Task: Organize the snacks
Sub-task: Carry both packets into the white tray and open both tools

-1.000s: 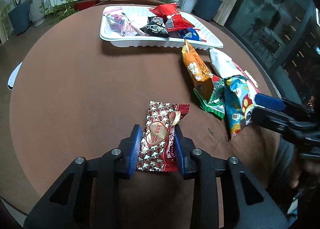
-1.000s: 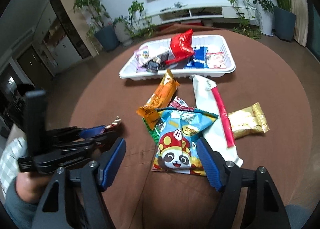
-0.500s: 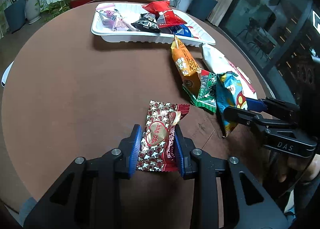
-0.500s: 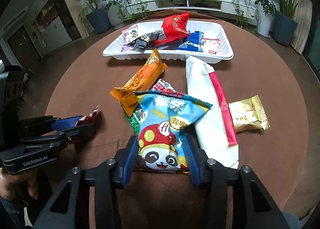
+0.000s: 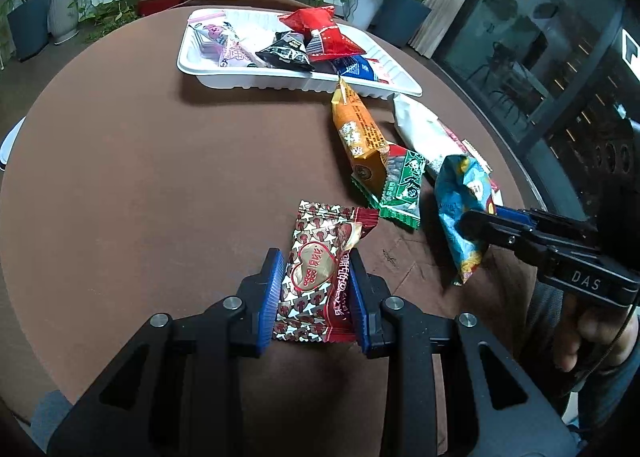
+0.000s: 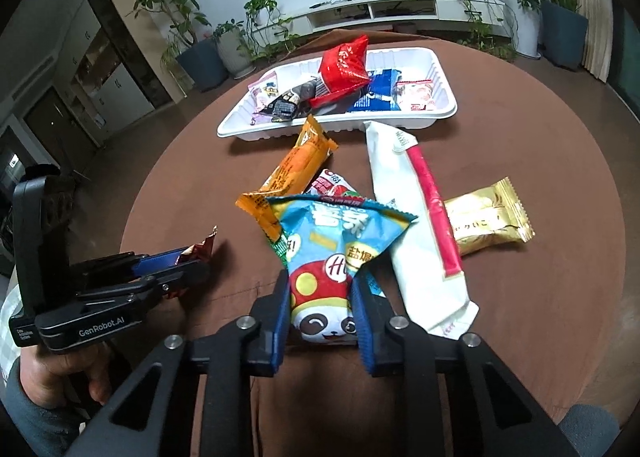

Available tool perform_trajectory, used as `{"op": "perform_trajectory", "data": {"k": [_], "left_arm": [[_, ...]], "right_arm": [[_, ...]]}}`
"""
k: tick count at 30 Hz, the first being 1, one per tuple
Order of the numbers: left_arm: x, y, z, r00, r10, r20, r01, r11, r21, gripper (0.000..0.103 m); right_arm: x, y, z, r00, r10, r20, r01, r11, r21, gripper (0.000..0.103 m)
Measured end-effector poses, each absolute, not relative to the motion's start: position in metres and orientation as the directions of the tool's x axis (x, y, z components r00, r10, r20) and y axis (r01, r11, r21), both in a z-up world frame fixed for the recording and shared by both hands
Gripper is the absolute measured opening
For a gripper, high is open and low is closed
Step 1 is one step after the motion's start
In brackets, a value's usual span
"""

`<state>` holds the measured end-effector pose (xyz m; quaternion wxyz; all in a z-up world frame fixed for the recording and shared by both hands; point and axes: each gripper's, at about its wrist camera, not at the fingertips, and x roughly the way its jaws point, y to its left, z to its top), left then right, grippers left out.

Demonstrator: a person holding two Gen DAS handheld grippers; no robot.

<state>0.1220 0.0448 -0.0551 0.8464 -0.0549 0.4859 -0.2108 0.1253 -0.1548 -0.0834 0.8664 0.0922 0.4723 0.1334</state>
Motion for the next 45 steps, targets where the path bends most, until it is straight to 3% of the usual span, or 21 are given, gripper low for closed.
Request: {"op": "perform_trajectory", "data": {"k": [6, 17, 25, 34, 45], "left_arm": [[0.12, 0.046, -0.052, 0.44, -0.438, -0.784, 0.31, 0.893, -0.326, 0.029], [0.132, 0.053, -0.032, 0.457, -0.503, -0.734, 0.301, 0.863, -0.405, 0.029], [0.183, 0.072, 0.011, 0.528, -0.502, -0.685, 0.295, 0.865, -0.407, 0.029], [0.284, 0.079, 0.043, 0.585, -0.448, -0.676, 0.264, 0.893, -0.363, 0.029], [0.374, 0.049, 0.007, 0.551, -0.38, -0.743, 0.257, 0.924, -0.282, 0.029]], "right_arm": [[0.118, -0.161, -0.079, 0.521, 0.381, -0.764, -0.134, 0.92, 0.368, 0.03], [0.115, -0.177, -0.044, 0.532, 0.573, -0.623, -0.174, 0.794, 0.582, 0.03], [0.152, -0.22, -0.004, 0.643, 0.502, -0.578, -0.141, 0.819, 0.556, 0.03], [0.254, -0.251, 0.013, 0.687, 0.378, -0.621, -0.074, 0.886, 0.458, 0.03], [0.373, -0.209, -0.031, 0.565, 0.327, -0.757, -0.123, 0.941, 0.315, 0.03]]}}
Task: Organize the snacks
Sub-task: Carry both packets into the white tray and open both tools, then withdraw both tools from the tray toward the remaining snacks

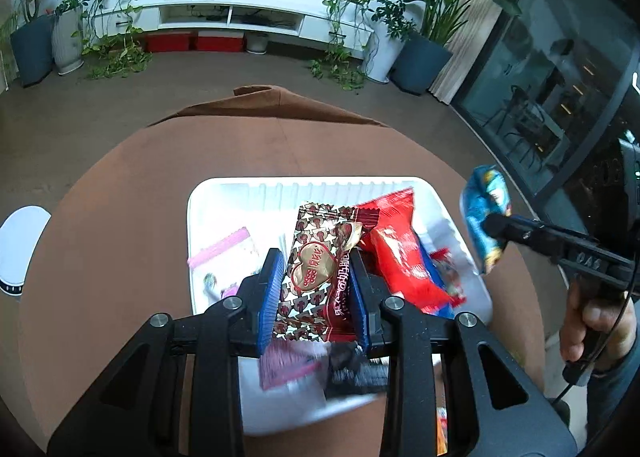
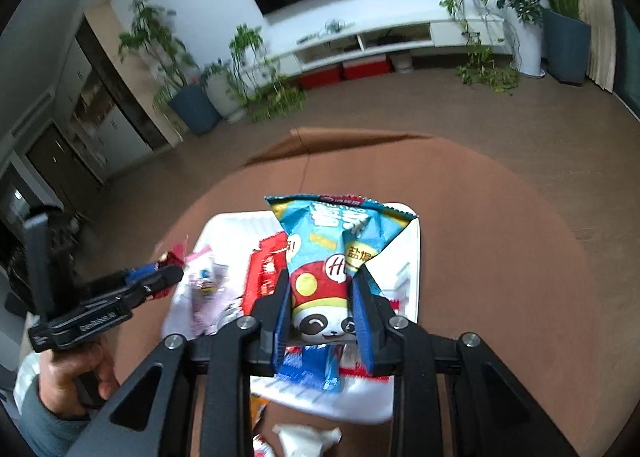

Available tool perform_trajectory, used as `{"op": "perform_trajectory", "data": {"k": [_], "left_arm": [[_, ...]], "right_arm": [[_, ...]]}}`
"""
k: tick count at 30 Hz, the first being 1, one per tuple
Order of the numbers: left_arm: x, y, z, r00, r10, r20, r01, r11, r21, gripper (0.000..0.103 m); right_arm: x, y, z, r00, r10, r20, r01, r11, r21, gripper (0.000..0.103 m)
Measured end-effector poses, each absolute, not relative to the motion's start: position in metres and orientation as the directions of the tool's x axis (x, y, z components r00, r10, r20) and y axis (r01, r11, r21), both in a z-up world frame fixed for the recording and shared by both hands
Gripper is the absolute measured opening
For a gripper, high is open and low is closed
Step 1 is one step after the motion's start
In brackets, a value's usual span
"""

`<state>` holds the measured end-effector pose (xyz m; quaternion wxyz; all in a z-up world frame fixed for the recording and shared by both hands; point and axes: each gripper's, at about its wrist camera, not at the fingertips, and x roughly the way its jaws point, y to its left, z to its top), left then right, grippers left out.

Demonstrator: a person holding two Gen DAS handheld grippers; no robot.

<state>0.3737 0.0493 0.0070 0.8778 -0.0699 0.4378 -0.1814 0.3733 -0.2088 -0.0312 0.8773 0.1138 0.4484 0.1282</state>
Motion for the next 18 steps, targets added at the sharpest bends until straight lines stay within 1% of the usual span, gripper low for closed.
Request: {"op": "perform_trajectory", "data": {"k": [5, 9, 12, 16, 18], "left_arm": [[0.391, 0.032, -0.016, 0.528, -0.362, -0.768, 0.265, 0.93, -0.255, 0.029], [0.403, 0.018, -0.037, 0.514, -0.347, -0.785, 0.266, 0.934, -0.239, 0.029], [0.413, 0.011, -0.05, 0.509, -0.337, -0.792, 0.263, 0.937, -0.229, 0.029], [0.425, 0.003, -0.063, 0.496, -0.33, -0.803, 0.262, 0.939, -0.224, 0.03], [0.422, 0.003, -0.064, 0.5, -0.325, -0.803, 0.26, 0.94, -0.219, 0.032]], "right_arm": [[0.396, -0.198, -0.057, 0.521, 0.286, -0.804, -0.136, 0.958, 0.252, 0.03], [0.404, -0.19, -0.071, 0.489, 0.281, -0.825, -0.154, 0.96, 0.236, 0.03], [0.407, -0.188, -0.074, 0.495, 0.26, -0.829, -0.16, 0.965, 0.207, 0.03], [0.406, -0.187, -0.078, 0.497, 0.257, -0.829, -0.148, 0.966, 0.211, 0.031], [0.404, -0.189, -0.079, 0.497, 0.259, -0.828, -0.147, 0.966, 0.214, 0.032]]}}
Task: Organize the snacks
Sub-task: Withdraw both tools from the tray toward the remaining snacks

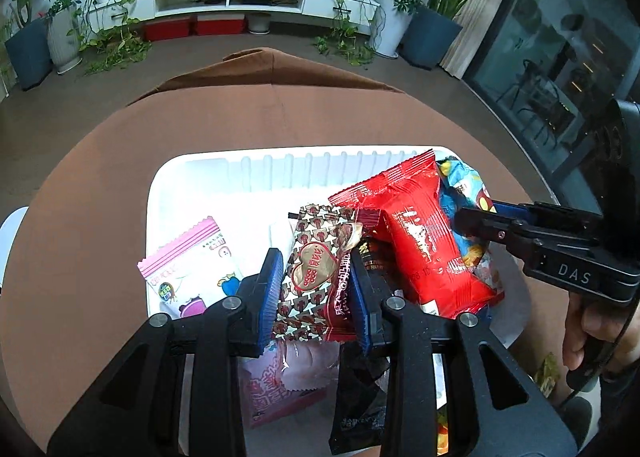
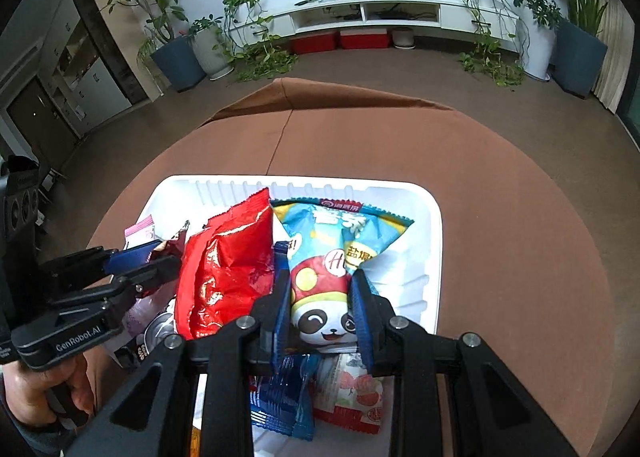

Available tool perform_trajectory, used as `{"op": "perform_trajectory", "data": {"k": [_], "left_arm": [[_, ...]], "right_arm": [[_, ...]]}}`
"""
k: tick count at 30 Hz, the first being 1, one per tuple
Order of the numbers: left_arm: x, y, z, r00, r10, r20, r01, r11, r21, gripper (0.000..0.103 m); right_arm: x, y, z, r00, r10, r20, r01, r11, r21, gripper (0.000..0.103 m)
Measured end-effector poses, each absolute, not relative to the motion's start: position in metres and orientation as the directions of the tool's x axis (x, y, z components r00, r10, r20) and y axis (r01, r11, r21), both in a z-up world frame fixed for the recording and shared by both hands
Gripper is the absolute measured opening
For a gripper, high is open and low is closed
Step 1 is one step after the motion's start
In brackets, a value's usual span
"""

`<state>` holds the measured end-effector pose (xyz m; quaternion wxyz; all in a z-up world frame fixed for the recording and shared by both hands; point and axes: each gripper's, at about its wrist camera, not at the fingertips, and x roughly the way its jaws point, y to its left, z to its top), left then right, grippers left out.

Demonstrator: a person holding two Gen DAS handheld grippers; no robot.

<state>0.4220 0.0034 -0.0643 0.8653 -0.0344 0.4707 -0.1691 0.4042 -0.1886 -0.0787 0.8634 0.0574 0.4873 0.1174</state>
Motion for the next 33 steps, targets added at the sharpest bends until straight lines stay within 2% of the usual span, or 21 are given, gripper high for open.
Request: {"op": "perform_trajectory", "data": {"k": [2, 4, 11, 13, 22, 25, 27, 28, 33], "left_arm": [[0.424, 0.002, -0.067, 0.501, -0.318, -0.805, 0.256, 0.943, -0.213, 0.04], [0.425, 0.001, -0.069, 0.509, -0.311, -0.803, 0.251, 0.946, -0.207, 0.054], [0.415, 0.0, -0.064, 0.526, -0.299, -0.796, 0.247, 0.95, -0.193, 0.067], [0.414, 0.003, -0.06, 0.529, -0.301, -0.793, 0.25, 0.949, -0.194, 0.074], [0.36, 0.014, -0.023, 0.587, -0.308, -0.749, 0.258, 0.948, -0.188, 0.096], [0.332, 0.012, -0.014, 0.592, -0.322, -0.739, 0.285, 0.941, -0.182, 0.098], [0.309, 0.008, -0.013, 0.586, -0.337, -0.737, 0.309, 0.934, -0.182, 0.099], [0.299, 0.007, -0.014, 0.584, -0.341, -0.737, 0.316, 0.931, -0.181, 0.103], [0.246, -0.001, -0.031, 0.565, -0.341, -0.751, 0.339, 0.926, -0.165, 0.103]], "right_arm": [[0.403, -0.188, -0.08, 0.5, 0.258, -0.827, -0.146, 0.966, 0.213, 0.033], [0.4, -0.186, -0.08, 0.5, 0.257, -0.827, -0.141, 0.966, 0.215, 0.038], [0.392, -0.189, -0.079, 0.507, 0.248, -0.826, -0.139, 0.969, 0.206, 0.051], [0.389, -0.191, -0.078, 0.511, 0.252, -0.822, -0.139, 0.968, 0.21, 0.055], [0.344, -0.215, -0.041, 0.589, 0.307, -0.747, -0.098, 0.945, 0.311, 0.084], [0.305, -0.228, -0.026, 0.636, 0.335, -0.696, -0.084, 0.926, 0.369, 0.092], [0.278, -0.232, -0.022, 0.654, 0.345, -0.674, -0.084, 0.918, 0.388, 0.094], [0.264, -0.232, -0.021, 0.658, 0.35, -0.667, -0.085, 0.914, 0.396, 0.094], [0.198, -0.231, -0.026, 0.67, 0.378, -0.639, -0.079, 0.892, 0.445, 0.095]]}}
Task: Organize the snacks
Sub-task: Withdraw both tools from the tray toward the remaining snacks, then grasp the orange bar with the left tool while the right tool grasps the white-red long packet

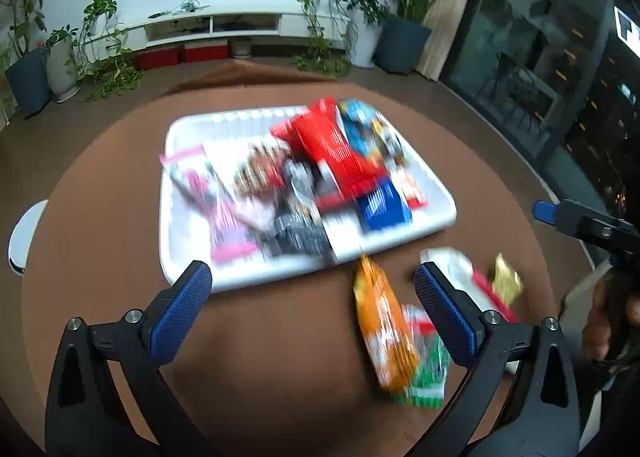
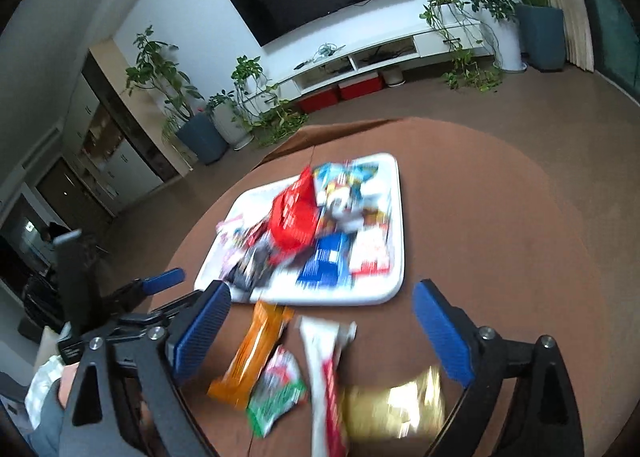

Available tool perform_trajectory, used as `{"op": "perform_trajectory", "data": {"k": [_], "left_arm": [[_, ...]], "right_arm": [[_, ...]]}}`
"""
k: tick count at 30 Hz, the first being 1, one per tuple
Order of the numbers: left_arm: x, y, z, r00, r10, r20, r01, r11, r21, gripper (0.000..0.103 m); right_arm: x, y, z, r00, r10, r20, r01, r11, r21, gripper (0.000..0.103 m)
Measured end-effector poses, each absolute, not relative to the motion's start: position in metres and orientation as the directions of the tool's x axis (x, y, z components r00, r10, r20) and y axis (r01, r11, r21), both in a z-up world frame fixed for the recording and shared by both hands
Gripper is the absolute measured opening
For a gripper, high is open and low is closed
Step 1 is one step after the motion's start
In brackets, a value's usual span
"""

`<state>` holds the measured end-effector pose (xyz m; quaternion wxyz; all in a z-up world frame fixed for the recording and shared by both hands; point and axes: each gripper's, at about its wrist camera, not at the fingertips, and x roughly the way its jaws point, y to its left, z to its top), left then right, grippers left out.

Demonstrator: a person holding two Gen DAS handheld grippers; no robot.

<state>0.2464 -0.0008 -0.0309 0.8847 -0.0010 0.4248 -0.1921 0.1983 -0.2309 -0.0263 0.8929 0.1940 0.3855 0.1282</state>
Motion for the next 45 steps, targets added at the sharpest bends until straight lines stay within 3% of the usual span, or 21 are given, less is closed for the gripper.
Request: {"op": "perform_trajectory", "data": {"k": [10, 15, 17, 22, 32, 35, 37, 45], "left_arm": [[0.204, -0.027, -0.061, 0.489, -0.309, -0.815, 0.328, 0.932, -0.156, 0.103], [0.213, -0.043, -0.058, 0.487, -0.28, -0.827, 0.352, 0.93, -0.108, 0.102], [0.22, -0.048, -0.06, 0.48, -0.26, -0.838, 0.356, 0.931, -0.085, 0.098], [0.236, -0.054, -0.068, 0.441, -0.228, -0.868, 0.371, 0.927, -0.055, 0.073], [0.26, -0.063, -0.08, 0.386, -0.209, -0.899, 0.407, 0.912, -0.037, 0.057], [0.263, -0.065, -0.08, 0.38, -0.222, -0.898, 0.423, 0.905, -0.045, 0.046], [0.262, -0.067, -0.081, 0.377, -0.217, -0.9, 0.431, 0.901, -0.037, 0.032], [0.261, -0.055, -0.086, 0.37, -0.23, -0.9, 0.436, 0.899, -0.05, 0.024]], "right_arm": [[0.119, -0.209, -0.057, 0.689, 0.364, -0.626, -0.067, 0.893, 0.445, 0.095], [0.113, -0.204, -0.062, 0.688, 0.334, -0.645, -0.063, 0.912, 0.406, 0.085], [0.113, -0.206, -0.062, 0.689, 0.339, -0.64, -0.067, 0.91, 0.41, 0.083], [0.111, -0.205, -0.067, 0.688, 0.335, -0.644, -0.076, 0.916, 0.395, 0.08], [0.11, -0.197, -0.074, 0.671, 0.347, -0.655, -0.093, 0.916, 0.39, 0.079], [0.11, -0.198, -0.074, 0.67, 0.344, -0.658, -0.095, 0.918, 0.384, 0.078], [0.11, -0.197, -0.074, 0.669, 0.343, -0.659, -0.096, 0.919, 0.381, 0.078], [0.111, -0.193, -0.072, 0.662, 0.337, -0.669, -0.106, 0.926, 0.362, 0.076]]}}
